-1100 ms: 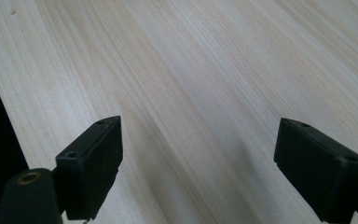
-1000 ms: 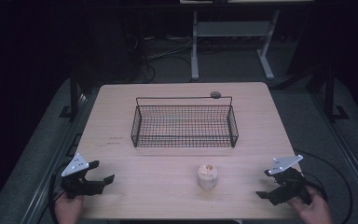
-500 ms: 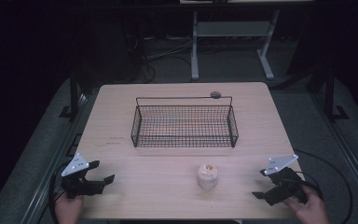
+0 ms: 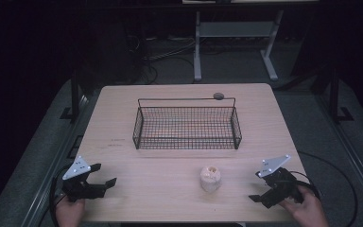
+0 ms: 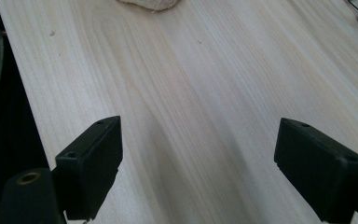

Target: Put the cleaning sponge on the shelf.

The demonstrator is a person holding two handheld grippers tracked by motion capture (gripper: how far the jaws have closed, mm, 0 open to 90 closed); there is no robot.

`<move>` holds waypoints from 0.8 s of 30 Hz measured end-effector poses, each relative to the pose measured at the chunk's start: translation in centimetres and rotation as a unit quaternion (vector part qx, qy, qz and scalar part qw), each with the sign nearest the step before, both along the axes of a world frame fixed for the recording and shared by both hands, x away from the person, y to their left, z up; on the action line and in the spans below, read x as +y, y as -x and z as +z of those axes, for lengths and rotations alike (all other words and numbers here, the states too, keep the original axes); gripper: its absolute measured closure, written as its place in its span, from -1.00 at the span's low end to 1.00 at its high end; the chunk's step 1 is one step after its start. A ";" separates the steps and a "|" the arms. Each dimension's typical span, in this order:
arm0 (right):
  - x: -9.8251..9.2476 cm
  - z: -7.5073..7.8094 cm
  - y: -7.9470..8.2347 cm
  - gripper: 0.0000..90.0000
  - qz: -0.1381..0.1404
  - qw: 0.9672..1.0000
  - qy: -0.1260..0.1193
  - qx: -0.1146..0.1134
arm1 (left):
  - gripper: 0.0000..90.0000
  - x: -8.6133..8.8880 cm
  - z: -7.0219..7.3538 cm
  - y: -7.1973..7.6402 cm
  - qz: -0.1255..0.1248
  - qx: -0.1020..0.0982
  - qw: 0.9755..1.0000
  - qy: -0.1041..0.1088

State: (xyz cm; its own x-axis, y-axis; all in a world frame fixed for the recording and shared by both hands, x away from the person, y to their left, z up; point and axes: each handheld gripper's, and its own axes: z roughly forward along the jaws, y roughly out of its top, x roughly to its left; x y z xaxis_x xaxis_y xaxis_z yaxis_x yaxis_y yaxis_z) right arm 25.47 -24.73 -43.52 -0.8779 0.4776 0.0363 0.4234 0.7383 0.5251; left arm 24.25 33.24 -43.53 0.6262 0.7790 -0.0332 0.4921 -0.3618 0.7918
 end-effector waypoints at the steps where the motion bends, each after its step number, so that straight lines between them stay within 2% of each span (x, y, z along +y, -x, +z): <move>1: 0.1 0.1 0.0 -0.67 0.001 1.000 0.002 0.001 | -0.70 0.0 0.0 0.0 0.001 0.000 1.000 0.000; 6: 0.7 0.2 -0.4 -0.67 0.015 1.000 0.007 0.003 | -0.70 -0.1 0.0 0.0 0.001 0.001 1.000 0.001; 19: 1.6 1.0 -0.5 -0.66 0.033 0.999 0.016 -0.002 | -0.70 -0.1 0.0 0.0 0.000 0.001 1.000 0.000; 24: 2.0 1.3 -0.7 -0.66 0.038 0.999 0.020 0.004 | -0.70 -0.1 -0.1 0.0 0.001 0.002 1.000 0.001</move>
State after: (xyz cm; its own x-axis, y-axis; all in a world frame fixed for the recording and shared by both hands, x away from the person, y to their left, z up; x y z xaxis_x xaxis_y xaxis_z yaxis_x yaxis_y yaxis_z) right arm 26.20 -22.68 -42.18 -0.9114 0.4107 0.0251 0.3690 0.7891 0.4911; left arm 24.28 33.11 -43.59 0.6250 0.7798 -0.0366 0.4955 -0.3600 0.7905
